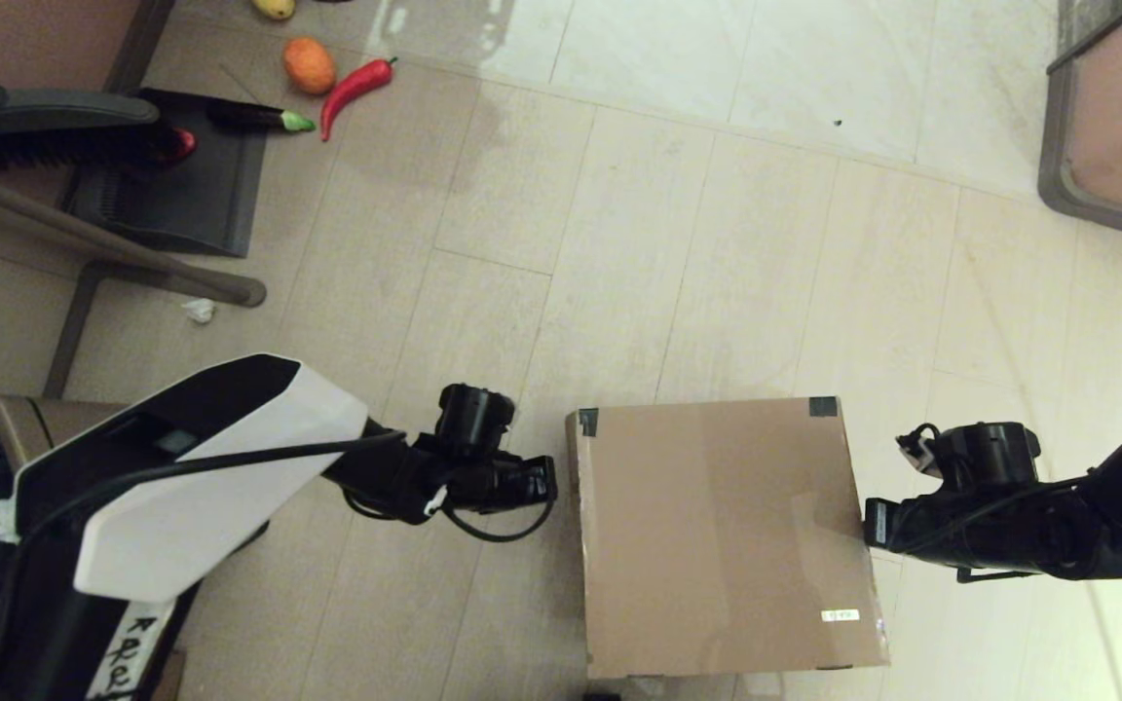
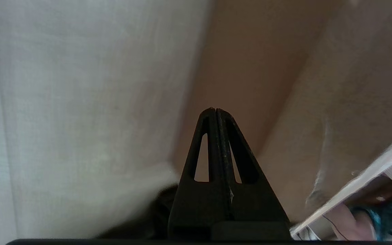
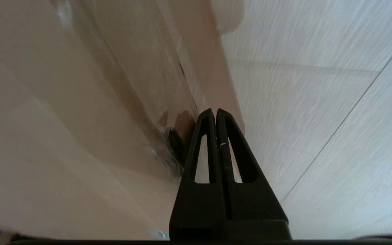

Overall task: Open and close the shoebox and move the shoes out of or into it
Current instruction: Open the shoe box

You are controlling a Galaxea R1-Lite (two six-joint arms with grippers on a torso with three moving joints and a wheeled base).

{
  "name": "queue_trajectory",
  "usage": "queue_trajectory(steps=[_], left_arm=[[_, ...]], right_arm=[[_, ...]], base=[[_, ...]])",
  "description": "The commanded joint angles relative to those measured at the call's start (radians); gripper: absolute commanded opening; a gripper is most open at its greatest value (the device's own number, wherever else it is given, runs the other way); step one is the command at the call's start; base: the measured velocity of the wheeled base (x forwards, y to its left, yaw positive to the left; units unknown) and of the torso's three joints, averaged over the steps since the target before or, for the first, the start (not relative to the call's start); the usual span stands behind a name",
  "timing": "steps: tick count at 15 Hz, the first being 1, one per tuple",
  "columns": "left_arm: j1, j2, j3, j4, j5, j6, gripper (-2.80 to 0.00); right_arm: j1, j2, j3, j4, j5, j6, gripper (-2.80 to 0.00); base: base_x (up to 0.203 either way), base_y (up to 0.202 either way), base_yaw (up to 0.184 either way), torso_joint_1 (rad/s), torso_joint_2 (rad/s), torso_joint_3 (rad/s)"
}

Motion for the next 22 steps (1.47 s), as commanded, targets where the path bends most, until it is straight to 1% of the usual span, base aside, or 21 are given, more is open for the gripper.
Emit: queue_trajectory(steps=[1,4,6,8,10,14,16,17,18,21,22], left_arm=[[-0.012,0.015,-0.025,0.021,-0.001,-0.01,-2.8],[0.009,-0.001,-0.024,0.022,0.0,-0.01,-2.8],[0.055,-0.025,-0.025,0.037,0.0,-0.01,-2.8],[0.106,-0.054,-0.026,0.065,-0.001,-0.01,-2.8],[0.136,-0.064,-0.04,0.072,-0.005,-0.01,-2.8],[0.162,-0.053,-0.168,0.13,-0.007,-0.012,-2.8],[0.165,-0.047,-0.239,0.159,-0.008,-0.023,-2.8],[0.165,-0.046,-0.27,0.17,-0.008,-0.044,-2.8],[0.166,-0.046,-0.293,0.185,-0.008,-0.068,-2.8],[0.179,-0.07,-0.278,0.279,0.0,-0.074,-2.8],[0.181,-0.079,-0.262,0.291,0.001,-0.074,-2.8]], right_arm=[[0.033,-0.004,0.021,-0.003,0.002,0.003,-2.8],[0.101,-0.008,0.015,-0.003,0.002,0.015,-2.8],[0.129,-0.005,-0.012,-0.003,0.001,0.019,-2.8],[0.139,0.003,-0.056,-0.001,-0.001,0.064,-2.8],[0.151,0.007,-0.113,0.011,-0.004,0.118,-2.8],[0.176,0.012,-0.229,0.091,-0.009,0.141,-2.8],[0.178,0.013,-0.288,0.12,-0.01,0.191,-2.8],[0.177,0.009,-0.301,0.137,-0.011,0.211,-2.8],[0.175,0.004,-0.297,0.14,-0.017,0.213,-2.8],[0.145,-0.02,-0.227,0.136,-0.034,0.201,-2.8],[0.135,-0.028,-0.2,0.134,-0.034,0.2,-2.8]], base=[[0.0,0.0,0.0,0.0,0.0,0.0],[0.0,0.0,0.0,0.0,0.0,0.0],[0.0,0.0,0.0,0.0,0.0,0.0],[0.0,0.0,0.0,0.0,0.0,0.0],[0.0,0.0,0.0,0.0,0.0,0.0],[0.0,0.0,0.0,0.0,0.0,0.0],[0.0,0.0,0.0,0.0,0.0,0.0],[0.0,0.0,0.0,0.0,0.0,0.0],[0.0,0.0,0.0,0.0,0.0,0.0],[0.0,0.0,0.0,0.0,0.0,0.0],[0.0,0.0,0.0,0.0,0.0,0.0]])
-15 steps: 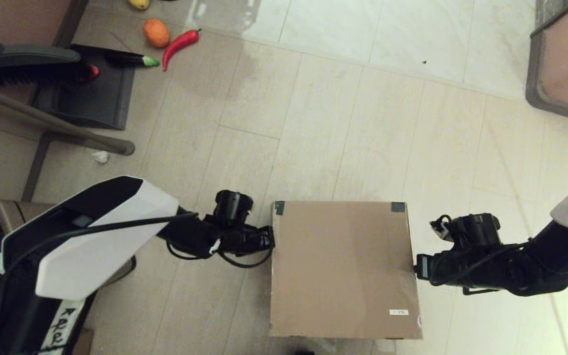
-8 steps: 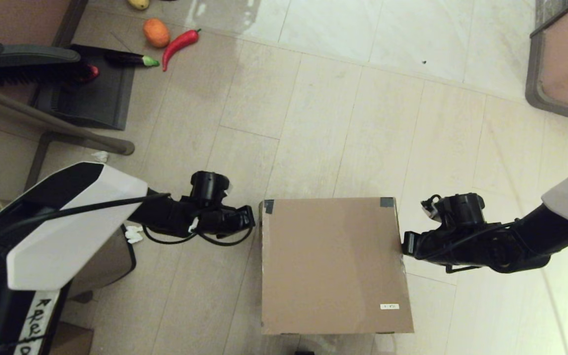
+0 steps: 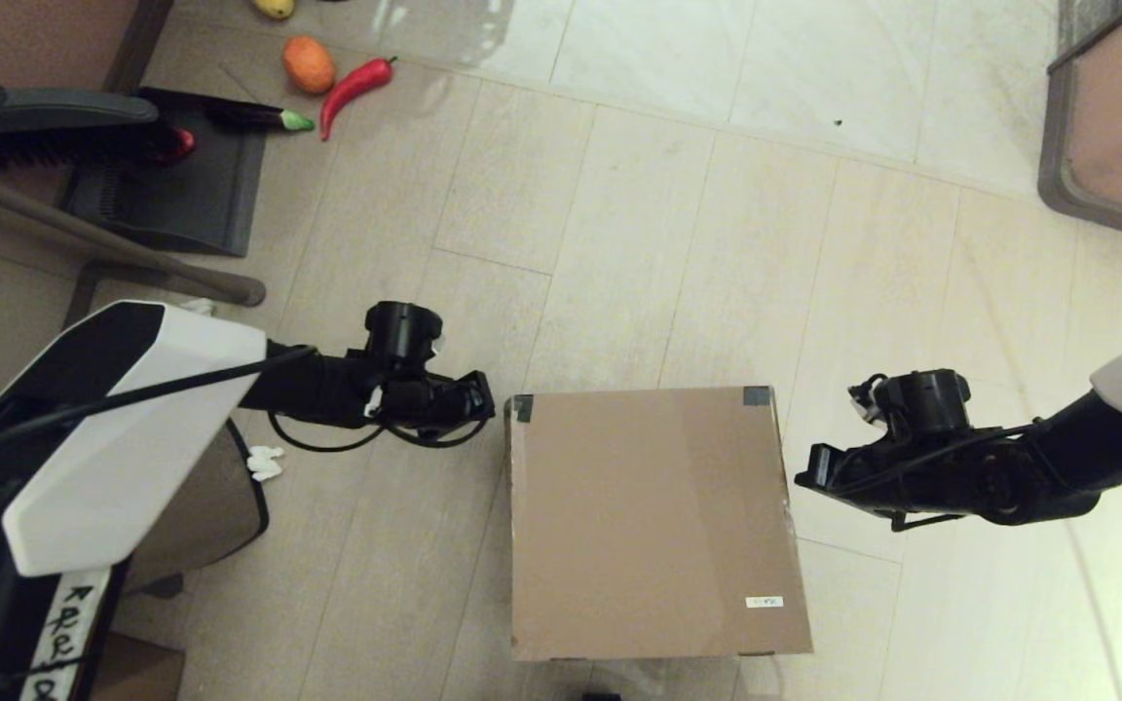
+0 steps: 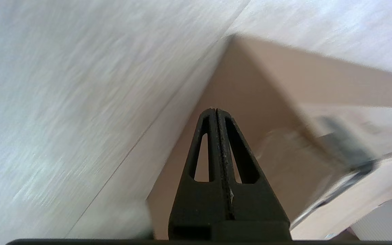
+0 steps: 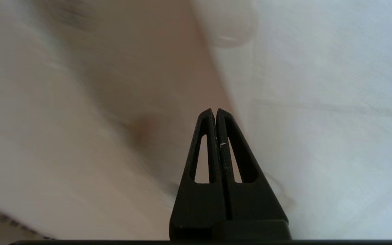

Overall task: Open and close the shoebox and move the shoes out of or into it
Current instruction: Open the shoe box

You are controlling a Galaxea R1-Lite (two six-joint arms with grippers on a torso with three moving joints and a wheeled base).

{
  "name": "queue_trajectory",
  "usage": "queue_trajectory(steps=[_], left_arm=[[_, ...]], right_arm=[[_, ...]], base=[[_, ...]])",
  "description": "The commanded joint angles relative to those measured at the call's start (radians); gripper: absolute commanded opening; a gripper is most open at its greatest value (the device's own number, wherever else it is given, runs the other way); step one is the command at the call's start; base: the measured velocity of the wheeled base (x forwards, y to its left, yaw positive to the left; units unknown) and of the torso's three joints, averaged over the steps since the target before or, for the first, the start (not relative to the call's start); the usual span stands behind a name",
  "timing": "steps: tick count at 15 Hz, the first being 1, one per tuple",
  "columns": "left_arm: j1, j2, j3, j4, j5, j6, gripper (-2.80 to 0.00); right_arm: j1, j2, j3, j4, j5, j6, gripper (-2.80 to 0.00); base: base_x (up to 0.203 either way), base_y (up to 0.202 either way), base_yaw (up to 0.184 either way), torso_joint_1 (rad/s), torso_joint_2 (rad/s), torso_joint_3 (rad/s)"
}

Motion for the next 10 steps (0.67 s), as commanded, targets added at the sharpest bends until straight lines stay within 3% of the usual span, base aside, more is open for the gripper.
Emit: queue_trajectory(steps=[1,6,10], left_arm=[[0.004,-0.027,0.038,0.01,0.001,-0.002,-2.8],[-0.044,-0.091,0.256,-0.007,0.026,-0.005,-2.8],[-0.084,-0.049,0.249,-0.037,0.028,-0.005,-2.8]], right_arm=[[-0.011,-0.02,0.043,-0.005,0.001,-0.003,-2.8],[0.026,-0.021,0.123,-0.067,0.0,-0.015,-2.8],[0.062,0.015,0.107,-0.067,-0.008,-0.015,-2.8]], base=[[0.0,0.0,0.0,0.0,0.0,0.0],[0.0,0.0,0.0,0.0,0.0,0.0],[0.0,0.0,0.0,0.0,0.0,0.0]])
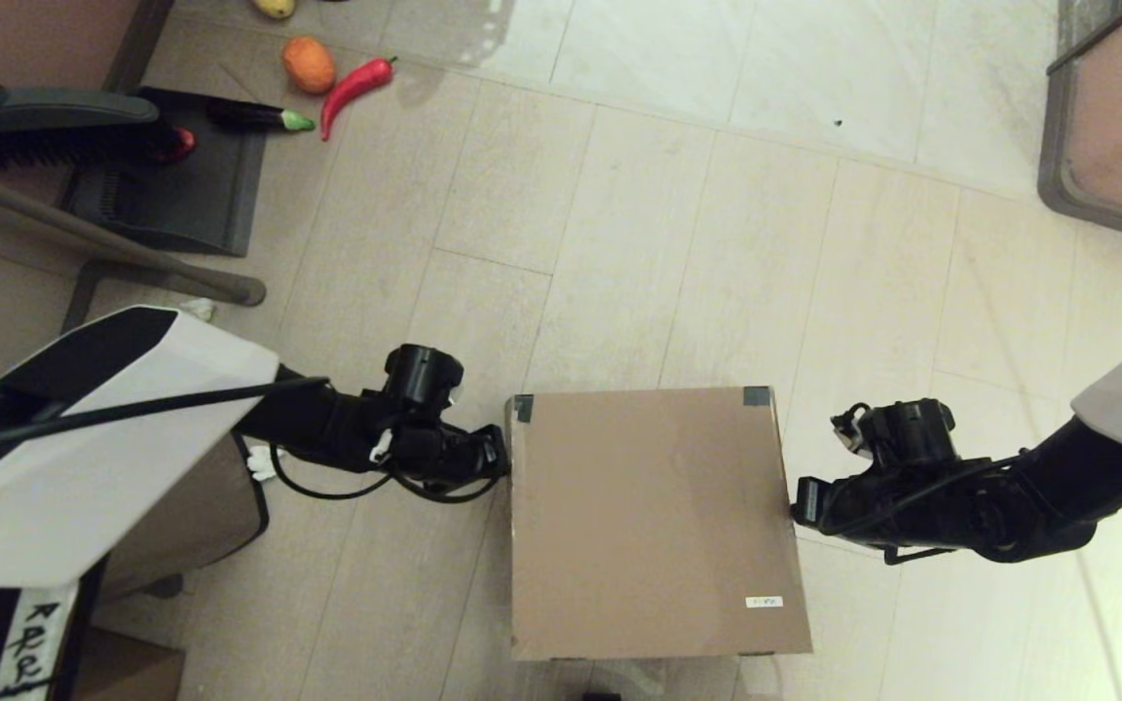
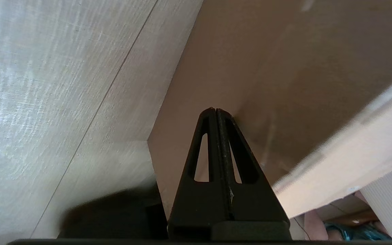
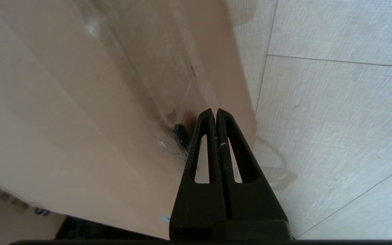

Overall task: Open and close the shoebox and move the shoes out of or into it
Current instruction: Open the shoe box

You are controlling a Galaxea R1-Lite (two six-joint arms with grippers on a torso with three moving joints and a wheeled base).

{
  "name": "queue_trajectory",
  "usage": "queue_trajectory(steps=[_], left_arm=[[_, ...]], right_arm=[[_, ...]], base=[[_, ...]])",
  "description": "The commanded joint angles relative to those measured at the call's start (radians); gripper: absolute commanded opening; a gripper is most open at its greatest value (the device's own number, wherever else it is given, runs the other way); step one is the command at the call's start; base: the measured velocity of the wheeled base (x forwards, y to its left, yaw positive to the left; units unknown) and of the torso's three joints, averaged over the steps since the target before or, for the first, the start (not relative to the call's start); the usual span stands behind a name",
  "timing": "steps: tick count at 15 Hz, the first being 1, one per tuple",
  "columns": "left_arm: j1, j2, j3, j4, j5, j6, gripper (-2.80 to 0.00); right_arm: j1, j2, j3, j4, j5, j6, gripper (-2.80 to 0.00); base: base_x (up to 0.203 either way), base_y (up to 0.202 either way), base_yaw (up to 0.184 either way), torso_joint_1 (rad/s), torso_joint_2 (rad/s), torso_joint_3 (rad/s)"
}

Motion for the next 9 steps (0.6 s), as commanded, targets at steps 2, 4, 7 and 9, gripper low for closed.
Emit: queue_trajectory(steps=[2,4,7,9], left_arm=[[-0.017,0.037,-0.012,-0.038,0.0,0.0,-2.8],[-0.015,0.043,-0.047,-0.042,0.001,-0.003,-2.8],[-0.001,0.044,-0.138,-0.03,0.008,-0.003,-2.8],[0.01,0.047,-0.22,-0.002,0.013,-0.003,-2.8]], right_arm=[[0.024,0.029,-0.023,-0.003,-0.006,0.003,-2.8],[0.035,0.031,-0.051,0.0,-0.006,0.008,-2.8],[0.034,0.03,-0.081,0.007,-0.006,0.015,-2.8],[0.034,0.026,-0.098,0.007,-0.006,0.016,-2.8]], base=[[0.0,0.0,0.0,0.0,0.0,0.0],[0.0,0.0,0.0,0.0,0.0,0.0],[0.0,0.0,0.0,0.0,0.0,0.0],[0.0,0.0,0.0,0.0,0.0,0.0]])
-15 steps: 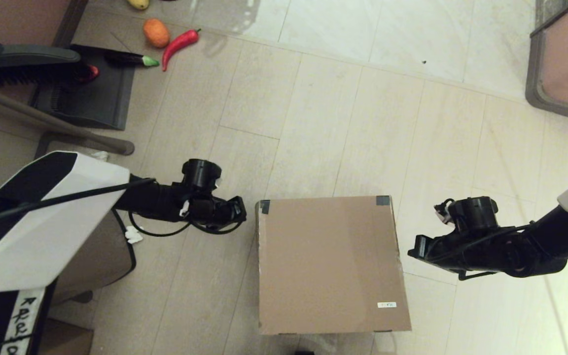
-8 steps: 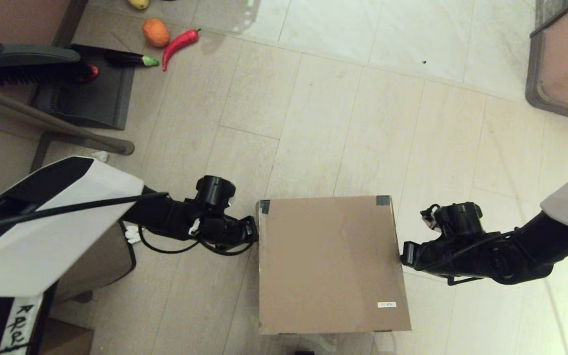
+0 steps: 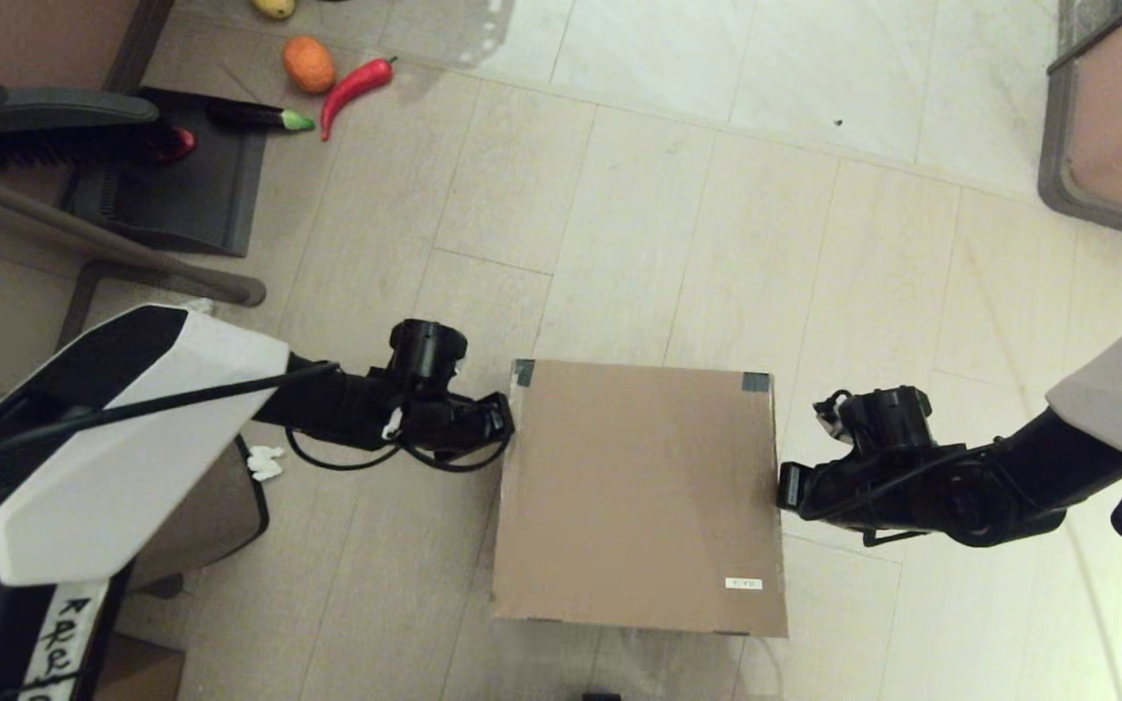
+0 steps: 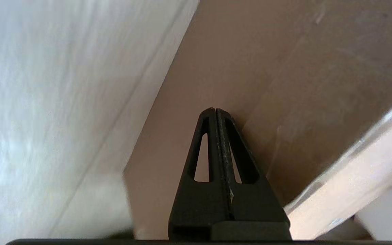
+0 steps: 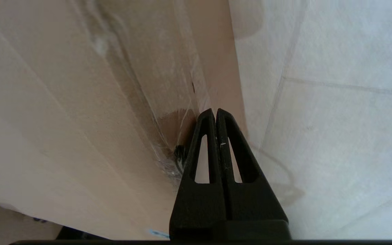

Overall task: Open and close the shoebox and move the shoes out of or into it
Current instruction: Open the shoe box

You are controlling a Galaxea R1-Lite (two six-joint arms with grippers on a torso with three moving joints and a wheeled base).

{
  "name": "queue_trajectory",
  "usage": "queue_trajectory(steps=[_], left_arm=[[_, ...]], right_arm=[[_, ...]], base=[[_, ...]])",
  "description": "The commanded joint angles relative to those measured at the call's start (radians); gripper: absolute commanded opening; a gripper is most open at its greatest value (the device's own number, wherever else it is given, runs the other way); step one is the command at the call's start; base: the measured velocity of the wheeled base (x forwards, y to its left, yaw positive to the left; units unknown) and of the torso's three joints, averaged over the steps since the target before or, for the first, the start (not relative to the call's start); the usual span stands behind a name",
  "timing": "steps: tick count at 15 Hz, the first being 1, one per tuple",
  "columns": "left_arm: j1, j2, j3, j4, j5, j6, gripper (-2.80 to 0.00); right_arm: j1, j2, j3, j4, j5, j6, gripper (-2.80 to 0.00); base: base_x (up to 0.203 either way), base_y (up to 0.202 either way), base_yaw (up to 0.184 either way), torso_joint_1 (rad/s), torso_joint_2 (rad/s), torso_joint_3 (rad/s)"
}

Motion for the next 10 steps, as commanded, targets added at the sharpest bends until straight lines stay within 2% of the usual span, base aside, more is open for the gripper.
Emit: queue_trajectory(steps=[1,4,7,10], left_arm=[[0.011,0.005,-0.104,0.043,0.0,-0.01,-2.8],[0.018,0.012,-0.216,0.134,0.001,-0.048,-2.8],[0.057,-0.012,-0.197,0.142,0.016,-0.05,-2.8],[0.103,-0.05,-0.128,0.142,0.028,-0.05,-2.8]], right_arm=[[-0.001,-0.002,-0.018,-0.003,0.001,0.003,-2.8],[-0.002,0.0,-0.103,0.044,0.001,0.011,-2.8],[-0.038,-0.002,-0.208,0.124,-0.002,0.03,-2.8],[-0.081,-0.034,-0.181,0.13,-0.002,0.023,-2.8]], base=[[0.0,0.0,0.0,0.0,0.0,0.0],[0.0,0.0,0.0,0.0,0.0,0.0],[0.0,0.0,0.0,0.0,0.0,0.0],[0.0,0.0,0.0,0.0,0.0,0.0]])
